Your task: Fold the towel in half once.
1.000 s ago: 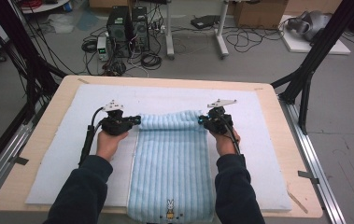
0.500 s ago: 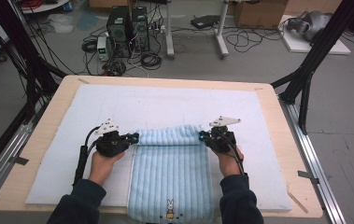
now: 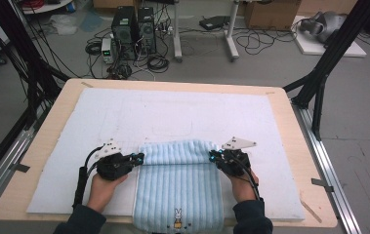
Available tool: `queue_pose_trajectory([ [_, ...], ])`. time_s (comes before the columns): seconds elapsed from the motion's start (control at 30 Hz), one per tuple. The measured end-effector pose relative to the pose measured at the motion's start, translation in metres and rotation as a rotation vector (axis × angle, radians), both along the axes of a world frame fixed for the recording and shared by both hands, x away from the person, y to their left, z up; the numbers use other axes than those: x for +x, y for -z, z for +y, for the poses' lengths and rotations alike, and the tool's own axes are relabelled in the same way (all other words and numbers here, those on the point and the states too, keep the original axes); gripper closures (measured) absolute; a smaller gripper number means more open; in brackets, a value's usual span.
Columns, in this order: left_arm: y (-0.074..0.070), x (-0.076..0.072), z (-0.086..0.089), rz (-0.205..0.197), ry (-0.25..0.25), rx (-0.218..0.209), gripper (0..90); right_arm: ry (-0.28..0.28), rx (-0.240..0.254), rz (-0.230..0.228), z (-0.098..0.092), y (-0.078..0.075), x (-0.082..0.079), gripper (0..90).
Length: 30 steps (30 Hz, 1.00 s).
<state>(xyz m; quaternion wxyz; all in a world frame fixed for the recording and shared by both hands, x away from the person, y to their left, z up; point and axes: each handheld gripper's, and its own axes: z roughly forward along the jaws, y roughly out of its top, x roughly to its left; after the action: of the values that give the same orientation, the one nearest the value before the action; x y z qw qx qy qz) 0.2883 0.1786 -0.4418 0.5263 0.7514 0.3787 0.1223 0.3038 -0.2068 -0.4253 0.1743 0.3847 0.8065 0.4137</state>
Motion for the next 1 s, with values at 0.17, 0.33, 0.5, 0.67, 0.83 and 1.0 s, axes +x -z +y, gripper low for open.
queue_pose_trajectory([
  [0.17, 0.004, -0.016, 0.001, 0.004, 0.011, -0.009, 87.1, -0.012, 0.002, 0.003, -0.001, 0.001, -0.013, 83.1],
  [0.33, 0.008, -0.029, 0.002, 0.000, 0.027, -0.004, 87.0, -0.008, 0.019, 0.020, -0.004, 0.006, -0.027, 81.9],
  [0.5, 0.008, -0.035, 0.001, 0.007, 0.048, -0.002, 86.7, -0.002, 0.002, 0.041, -0.005, 0.012, -0.036, 81.2],
  [0.67, 0.008, -0.032, 0.005, 0.035, -0.004, -0.028, 63.4, -0.002, 0.014, 0.044, -0.007, 0.013, -0.039, 71.5],
  [0.83, -0.002, -0.019, 0.013, 0.013, -0.036, -0.068, 44.6, 0.034, 0.052, 0.010, -0.013, 0.004, -0.037, 62.3],
  [1.0, -0.010, 0.001, 0.009, 0.021, -0.038, -0.057, 41.7, 0.091, 0.061, 0.005, -0.017, -0.006, -0.019, 60.5],
])
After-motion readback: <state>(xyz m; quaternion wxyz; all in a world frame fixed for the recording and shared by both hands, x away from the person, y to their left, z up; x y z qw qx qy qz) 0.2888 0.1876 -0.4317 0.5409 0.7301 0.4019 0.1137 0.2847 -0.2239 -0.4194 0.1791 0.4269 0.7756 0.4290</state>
